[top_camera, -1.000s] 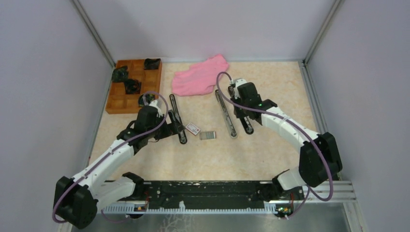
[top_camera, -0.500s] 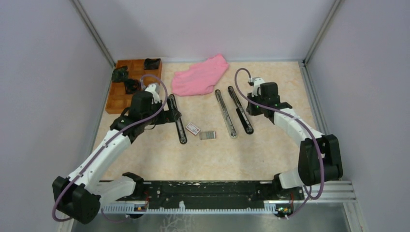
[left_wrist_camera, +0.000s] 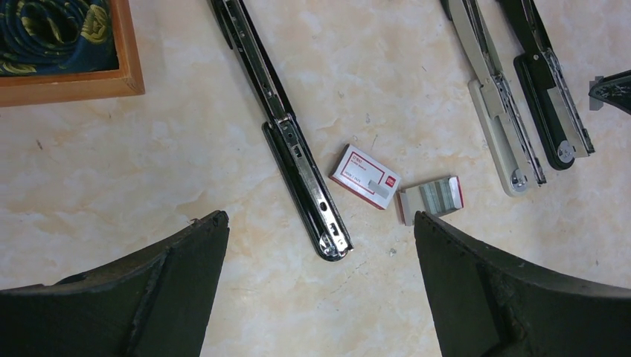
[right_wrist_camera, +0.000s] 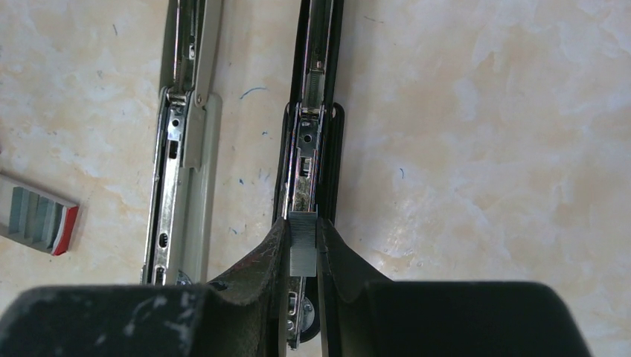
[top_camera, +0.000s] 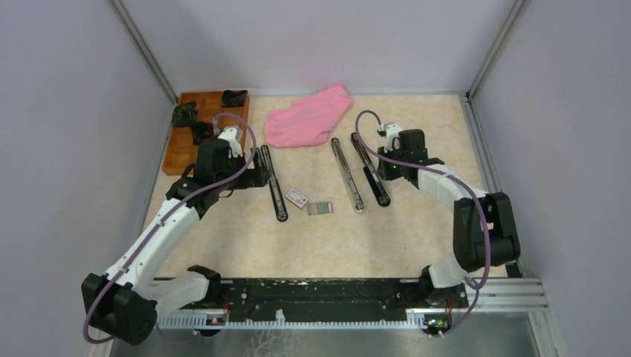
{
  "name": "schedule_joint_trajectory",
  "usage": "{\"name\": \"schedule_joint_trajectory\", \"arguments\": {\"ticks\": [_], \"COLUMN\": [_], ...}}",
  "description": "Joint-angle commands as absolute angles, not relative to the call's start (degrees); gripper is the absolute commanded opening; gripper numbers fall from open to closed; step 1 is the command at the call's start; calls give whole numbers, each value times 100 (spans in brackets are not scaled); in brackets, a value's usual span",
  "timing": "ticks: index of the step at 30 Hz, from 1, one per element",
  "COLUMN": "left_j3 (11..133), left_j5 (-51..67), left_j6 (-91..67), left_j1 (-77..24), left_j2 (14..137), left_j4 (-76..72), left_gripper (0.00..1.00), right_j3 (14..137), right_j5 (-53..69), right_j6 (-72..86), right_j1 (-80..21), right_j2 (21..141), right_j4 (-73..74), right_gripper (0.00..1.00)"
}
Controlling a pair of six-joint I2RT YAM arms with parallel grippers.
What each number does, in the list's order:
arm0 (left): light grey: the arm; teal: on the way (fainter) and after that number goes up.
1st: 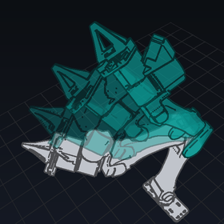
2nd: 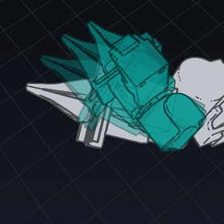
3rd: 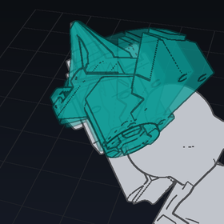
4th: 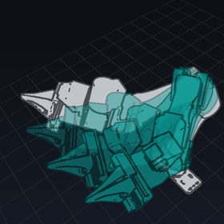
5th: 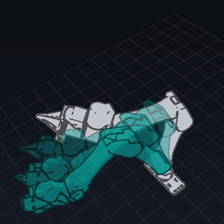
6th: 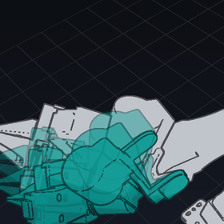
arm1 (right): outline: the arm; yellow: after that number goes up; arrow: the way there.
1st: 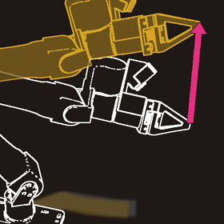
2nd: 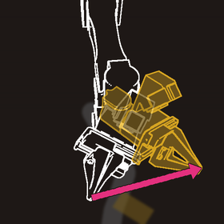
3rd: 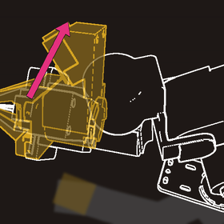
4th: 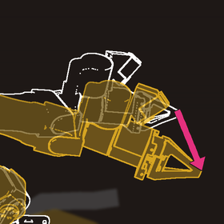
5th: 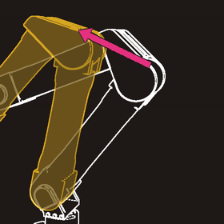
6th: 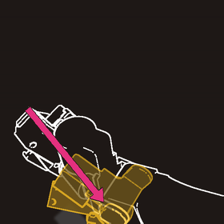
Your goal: Load the staples into the stapler
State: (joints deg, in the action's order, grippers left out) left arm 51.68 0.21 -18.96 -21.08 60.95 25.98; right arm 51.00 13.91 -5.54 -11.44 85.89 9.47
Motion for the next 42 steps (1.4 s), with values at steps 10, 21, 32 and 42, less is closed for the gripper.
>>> {"name": "schedule_joint_trajectory", "arguments": {"ticks": [10,21,32,42], "left_j3": [5046,4967,4909,4877], "left_j5": [317,589,794,877], "left_j6": [-1781,-1844,-1887,-1915], "left_j1": [-1817,-1611,-1477,-1407], "left_j2": [6038,6064,6100,6117], "left_j4": [2551,2479,2425,2408], "left_gripper": [99,99,99,99], "right_j3": [5157,5168,5194,5186], "right_j5": [1607,1742,1757,1603], "right_j6": [-703,-686,-651,-663], "right_j1": [-1116,-1111,-1112,-1120], "right_j2": [8806,8845,8946,8991], "right_j4": [738,760,823,856], "right_gripper": [4,4,4,4]}}
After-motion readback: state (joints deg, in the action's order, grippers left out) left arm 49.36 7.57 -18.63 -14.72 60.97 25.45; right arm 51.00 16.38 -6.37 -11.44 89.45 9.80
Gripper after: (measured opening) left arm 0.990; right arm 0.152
